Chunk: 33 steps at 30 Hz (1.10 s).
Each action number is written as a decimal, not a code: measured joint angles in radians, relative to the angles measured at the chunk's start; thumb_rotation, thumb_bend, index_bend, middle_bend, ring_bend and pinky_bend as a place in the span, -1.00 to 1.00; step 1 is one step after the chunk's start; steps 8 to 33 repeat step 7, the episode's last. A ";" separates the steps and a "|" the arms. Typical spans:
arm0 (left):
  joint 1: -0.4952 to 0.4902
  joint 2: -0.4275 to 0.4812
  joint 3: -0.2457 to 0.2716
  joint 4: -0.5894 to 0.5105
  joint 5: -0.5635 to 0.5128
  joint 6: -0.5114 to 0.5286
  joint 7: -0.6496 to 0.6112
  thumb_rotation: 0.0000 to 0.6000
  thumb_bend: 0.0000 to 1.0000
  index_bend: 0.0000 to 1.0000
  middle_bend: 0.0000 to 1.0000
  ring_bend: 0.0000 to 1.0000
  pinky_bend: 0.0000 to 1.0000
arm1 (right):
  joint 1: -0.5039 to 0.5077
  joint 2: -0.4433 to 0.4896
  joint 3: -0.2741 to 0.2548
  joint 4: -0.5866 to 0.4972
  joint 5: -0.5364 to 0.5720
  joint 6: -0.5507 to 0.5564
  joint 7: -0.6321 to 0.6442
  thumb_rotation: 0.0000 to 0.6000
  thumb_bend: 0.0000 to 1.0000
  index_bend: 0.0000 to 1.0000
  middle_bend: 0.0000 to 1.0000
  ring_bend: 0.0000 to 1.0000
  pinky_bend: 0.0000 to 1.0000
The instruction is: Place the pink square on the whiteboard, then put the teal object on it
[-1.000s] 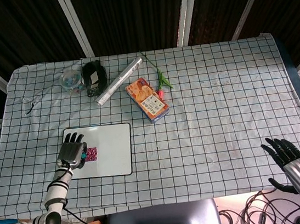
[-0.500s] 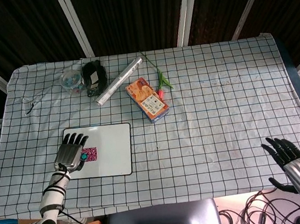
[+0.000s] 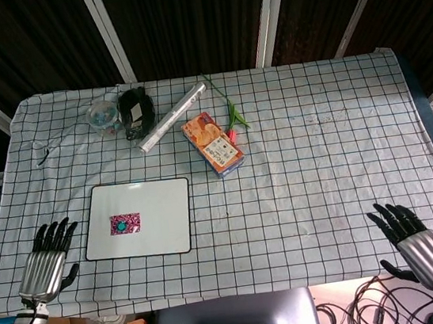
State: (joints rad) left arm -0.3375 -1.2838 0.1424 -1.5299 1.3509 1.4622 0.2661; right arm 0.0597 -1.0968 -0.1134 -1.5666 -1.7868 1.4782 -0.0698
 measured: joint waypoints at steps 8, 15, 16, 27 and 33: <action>0.086 -0.041 0.027 0.132 0.143 0.071 -0.128 1.00 -0.33 -1.00 -1.00 -1.00 -1.00 | 0.014 -0.018 0.009 -0.021 0.034 -0.049 -0.053 1.00 -0.66 -1.00 -1.00 -1.00 -0.78; 0.086 -0.041 0.027 0.132 0.143 0.071 -0.128 1.00 -0.33 -1.00 -1.00 -1.00 -1.00 | 0.014 -0.018 0.009 -0.021 0.034 -0.049 -0.053 1.00 -0.66 -1.00 -1.00 -1.00 -0.78; 0.086 -0.041 0.027 0.132 0.143 0.071 -0.128 1.00 -0.33 -1.00 -1.00 -1.00 -1.00 | 0.014 -0.018 0.009 -0.021 0.034 -0.049 -0.053 1.00 -0.66 -1.00 -1.00 -1.00 -0.78; 0.086 -0.041 0.027 0.132 0.143 0.071 -0.128 1.00 -0.33 -1.00 -1.00 -1.00 -1.00 | 0.014 -0.018 0.009 -0.021 0.034 -0.049 -0.053 1.00 -0.66 -1.00 -1.00 -1.00 -0.78; 0.086 -0.041 0.027 0.132 0.143 0.071 -0.128 1.00 -0.33 -1.00 -1.00 -1.00 -1.00 | 0.014 -0.018 0.009 -0.021 0.034 -0.049 -0.053 1.00 -0.66 -1.00 -1.00 -1.00 -0.78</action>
